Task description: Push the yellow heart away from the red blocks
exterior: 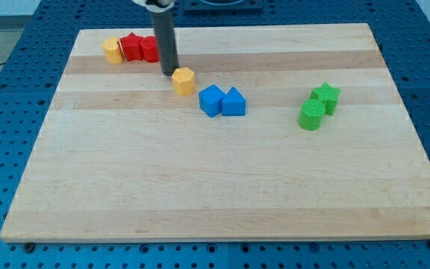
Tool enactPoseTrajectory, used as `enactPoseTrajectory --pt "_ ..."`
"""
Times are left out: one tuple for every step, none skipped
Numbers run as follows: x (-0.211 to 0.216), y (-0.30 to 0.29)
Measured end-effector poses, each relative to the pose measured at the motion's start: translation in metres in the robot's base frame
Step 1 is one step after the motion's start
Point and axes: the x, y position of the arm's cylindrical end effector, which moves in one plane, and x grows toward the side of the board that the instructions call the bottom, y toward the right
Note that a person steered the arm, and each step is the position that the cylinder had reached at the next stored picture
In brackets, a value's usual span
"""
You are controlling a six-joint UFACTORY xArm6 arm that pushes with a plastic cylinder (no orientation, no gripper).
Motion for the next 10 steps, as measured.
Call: enactPoseTrajectory --pt "0.021 0.008" --pt "0.05 0.028" --pt "0.045 -0.055" --pt "0.02 -0.182" --pt "-0.023 -0.19" --pt "-0.071 -0.129" --pt "-0.077 -0.085" --pt "-0.031 -0.092" --pt "-0.028 -0.121" --pt "-0.024 -0.134"
